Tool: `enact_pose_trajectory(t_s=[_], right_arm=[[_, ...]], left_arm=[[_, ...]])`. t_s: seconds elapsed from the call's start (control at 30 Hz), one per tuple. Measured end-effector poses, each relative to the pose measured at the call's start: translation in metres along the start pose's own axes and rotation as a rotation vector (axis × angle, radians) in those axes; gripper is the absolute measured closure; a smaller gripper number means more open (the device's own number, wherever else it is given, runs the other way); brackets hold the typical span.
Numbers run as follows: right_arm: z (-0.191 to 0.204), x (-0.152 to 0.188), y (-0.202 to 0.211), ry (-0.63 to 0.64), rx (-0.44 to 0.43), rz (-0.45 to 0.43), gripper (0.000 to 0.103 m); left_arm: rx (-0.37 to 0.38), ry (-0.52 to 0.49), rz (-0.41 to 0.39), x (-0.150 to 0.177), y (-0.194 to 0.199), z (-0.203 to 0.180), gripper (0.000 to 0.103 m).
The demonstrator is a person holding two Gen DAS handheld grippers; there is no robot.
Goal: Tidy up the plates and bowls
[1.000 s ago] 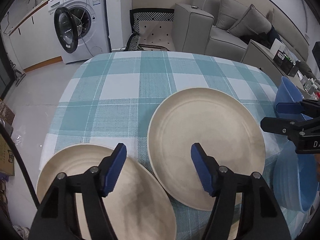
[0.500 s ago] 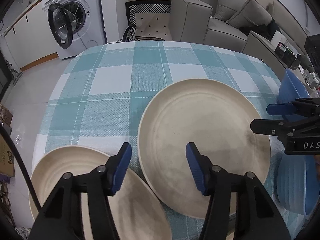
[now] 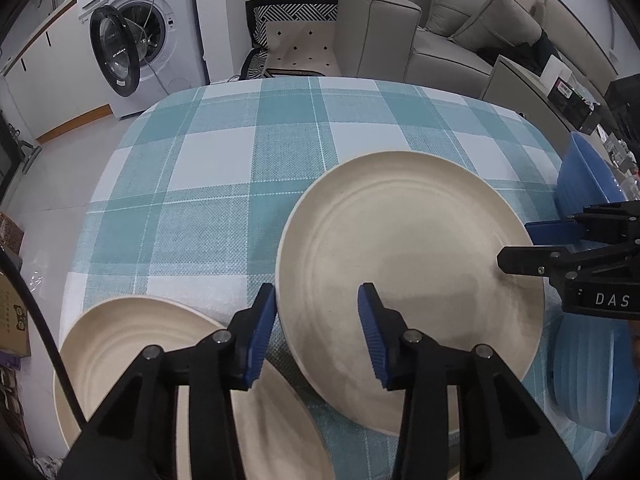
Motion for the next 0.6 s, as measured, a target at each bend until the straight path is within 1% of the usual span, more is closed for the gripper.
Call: enact_pose_trajectory(t_s=[0.03,0.1,0.2,0.37,0.43,0.47,0.57,0.6], right_arm=[[-0.002,0.000,0.000,-0.004,0.004,-0.004,0.059],[-0.005,0.001,0.001,-0.007,0.013,-0.005,0.065],[-0.008,0.001,0.002,-0.017,0.008,0.000,0.065],[-0.012,0.004,-0.002,-0.020,0.026,0.028,0.067],[-0.013,0.005,-0.004,-0.019,0.028,0.032,0.073],[-0.014,0.005,-0.004,-0.018,0.030,0.032,0.079],[-0.012,0.006,-0.004,-0.003,0.060,0.029,0.084],[-0.012,0.006,-0.004,0.001,0.069,0.027,0.085]], left_arm=[[0.003,0.001,-0.003,0.000,0.000,-0.001,0.062],[-0.006,-0.003,-0.010,0.001,0.000,-0.002,0.062],[-0.036,-0.041,-0.014,0.002,0.000,-0.006,0.062],[-0.028,-0.045,0.015,0.003,-0.002,-0.006,0.059],[-0.030,-0.057,0.029,0.005,-0.005,-0.008,0.059],[-0.029,-0.063,0.036,0.007,-0.006,-0.010,0.059],[-0.046,-0.087,0.027,0.010,-0.007,-0.014,0.059],[-0.046,-0.086,0.026,0.010,-0.007,-0.014,0.061]])
Point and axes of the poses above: each gripper's, at about its wrist camera, not at the fingertips, and y roughly against the way its jaws point, z to its left, x to its underside, the point moved 5 cm from there along -y, roughly the way its jaws point, and after that the axes turned 14 degrees about -x, right-handed, at the moved point
